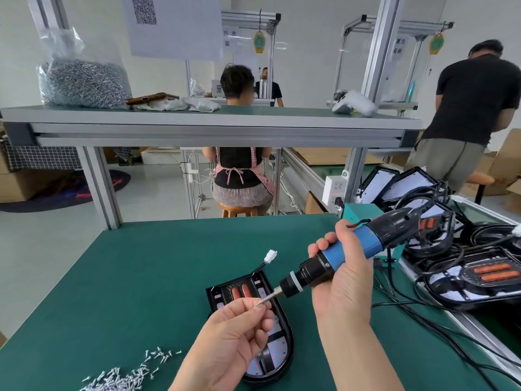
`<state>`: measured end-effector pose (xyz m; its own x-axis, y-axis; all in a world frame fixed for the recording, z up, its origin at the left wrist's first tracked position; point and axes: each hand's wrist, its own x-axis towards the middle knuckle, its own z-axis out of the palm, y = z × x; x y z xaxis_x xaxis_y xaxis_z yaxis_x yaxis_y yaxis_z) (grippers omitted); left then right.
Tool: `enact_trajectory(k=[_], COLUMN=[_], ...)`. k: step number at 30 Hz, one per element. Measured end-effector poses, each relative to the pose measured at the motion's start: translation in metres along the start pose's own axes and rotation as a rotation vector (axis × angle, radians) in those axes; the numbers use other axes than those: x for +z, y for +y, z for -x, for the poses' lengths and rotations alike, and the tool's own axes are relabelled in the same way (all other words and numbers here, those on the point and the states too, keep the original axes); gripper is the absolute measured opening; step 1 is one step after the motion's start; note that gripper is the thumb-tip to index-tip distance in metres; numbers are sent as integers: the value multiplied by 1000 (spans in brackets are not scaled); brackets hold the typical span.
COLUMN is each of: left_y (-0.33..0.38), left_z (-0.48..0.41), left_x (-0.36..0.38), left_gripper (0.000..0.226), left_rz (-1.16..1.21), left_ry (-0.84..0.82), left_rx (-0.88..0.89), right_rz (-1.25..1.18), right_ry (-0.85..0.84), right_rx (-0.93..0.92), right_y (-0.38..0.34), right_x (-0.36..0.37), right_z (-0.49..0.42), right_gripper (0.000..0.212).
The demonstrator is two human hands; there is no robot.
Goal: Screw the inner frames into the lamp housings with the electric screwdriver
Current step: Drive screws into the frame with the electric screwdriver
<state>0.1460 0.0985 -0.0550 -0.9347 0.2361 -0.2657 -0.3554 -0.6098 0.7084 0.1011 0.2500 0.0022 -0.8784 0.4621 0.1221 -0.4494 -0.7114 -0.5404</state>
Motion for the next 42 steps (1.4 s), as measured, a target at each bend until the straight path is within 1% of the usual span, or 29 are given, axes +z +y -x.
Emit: enact_trajectory(k=[6, 13, 19, 22, 27, 29, 32, 35, 38, 42], left_y=[0, -2, -2, -2, -3, -6, -11, -14, -16, -18], left_z=[1, 1, 3, 4, 3, 1, -2, -6, -8, -9], left_x=[-3, -4, -6, -7, -7, -7, -7, -8, -10, -12], left_gripper=[8, 14, 4, 9, 10, 11, 10, 11, 13, 14], left_rz=[61, 109, 63, 47, 48, 11, -95, -172, -221, -253], left_ry=[44, 135, 131, 123, 141, 174, 242, 271, 281, 278], left_rx=[-9, 15, 50, 58, 72, 115, 225, 298, 348, 368], right_rz=[31, 58, 82, 69, 73, 80, 95, 100, 117, 125], right_ry=[82, 95, 93, 108, 120, 131, 172, 215, 261, 289], right_rx=[-2, 14, 5, 10, 18, 9, -3, 18, 16, 4], right_y=[6, 12, 15, 14, 15, 17, 19, 20, 23, 28], right_x=[-5, -8, -7, -7, -7, -7, -5, -6, -6, -8], right_z=[-4, -3, -1, -1, -1, -1, -3, -6, -8, -7], right_gripper=[15, 15, 16, 15, 16, 16, 17, 20, 24, 33])
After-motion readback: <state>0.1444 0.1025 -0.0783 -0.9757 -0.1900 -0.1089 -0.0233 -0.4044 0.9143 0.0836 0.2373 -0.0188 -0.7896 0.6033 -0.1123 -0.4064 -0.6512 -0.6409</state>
